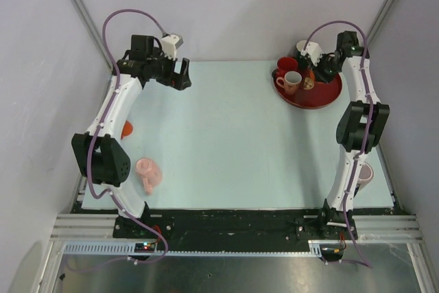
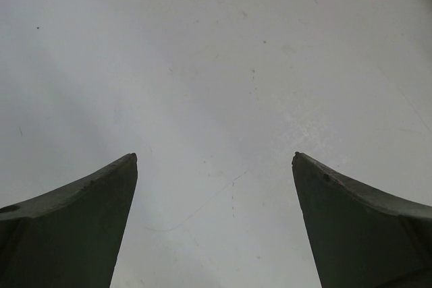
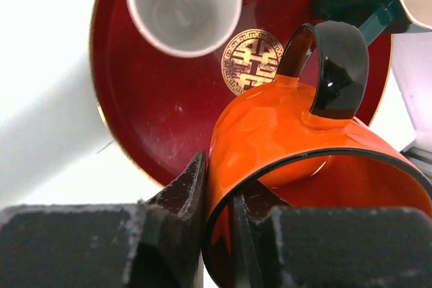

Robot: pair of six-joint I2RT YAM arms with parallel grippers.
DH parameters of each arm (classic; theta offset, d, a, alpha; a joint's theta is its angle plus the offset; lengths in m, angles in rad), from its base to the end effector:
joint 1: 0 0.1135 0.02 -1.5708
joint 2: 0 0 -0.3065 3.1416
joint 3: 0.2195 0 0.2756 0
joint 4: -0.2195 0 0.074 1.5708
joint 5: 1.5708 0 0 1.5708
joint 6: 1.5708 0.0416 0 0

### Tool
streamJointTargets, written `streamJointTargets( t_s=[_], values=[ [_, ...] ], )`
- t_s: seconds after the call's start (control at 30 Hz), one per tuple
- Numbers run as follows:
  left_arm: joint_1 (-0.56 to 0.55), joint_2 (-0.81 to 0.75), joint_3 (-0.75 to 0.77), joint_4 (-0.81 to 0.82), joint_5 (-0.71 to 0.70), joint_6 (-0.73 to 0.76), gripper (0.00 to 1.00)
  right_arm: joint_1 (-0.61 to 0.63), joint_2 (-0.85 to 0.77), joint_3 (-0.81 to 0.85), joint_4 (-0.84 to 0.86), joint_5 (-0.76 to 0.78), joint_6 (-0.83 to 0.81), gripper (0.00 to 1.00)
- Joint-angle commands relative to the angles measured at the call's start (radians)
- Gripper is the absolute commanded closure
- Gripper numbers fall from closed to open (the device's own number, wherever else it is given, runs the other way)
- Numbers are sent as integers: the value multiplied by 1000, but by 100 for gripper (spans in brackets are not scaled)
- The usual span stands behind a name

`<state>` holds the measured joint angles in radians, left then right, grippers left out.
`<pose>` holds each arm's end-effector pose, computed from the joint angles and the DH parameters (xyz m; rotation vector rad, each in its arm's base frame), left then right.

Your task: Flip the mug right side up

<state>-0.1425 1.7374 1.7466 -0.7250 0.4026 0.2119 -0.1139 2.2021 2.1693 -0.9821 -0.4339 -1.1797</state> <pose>0.4174 -0.0763 0.4046 0.6006 2.1709 -0.4220 0.5292 -0.0429 0.3172 -1.3751 2.0286 0.0096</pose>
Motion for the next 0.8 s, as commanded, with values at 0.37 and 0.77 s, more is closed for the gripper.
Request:
streamJointTargets(
  t_s=[0.37,0.77],
  values=[
    [6,54,45,-25,-75,34,0,14,225,227,207,-35,290,100],
    [7,79,68,-34,-84,44,0,26,294,245,202,-24,326,100]
  ],
)
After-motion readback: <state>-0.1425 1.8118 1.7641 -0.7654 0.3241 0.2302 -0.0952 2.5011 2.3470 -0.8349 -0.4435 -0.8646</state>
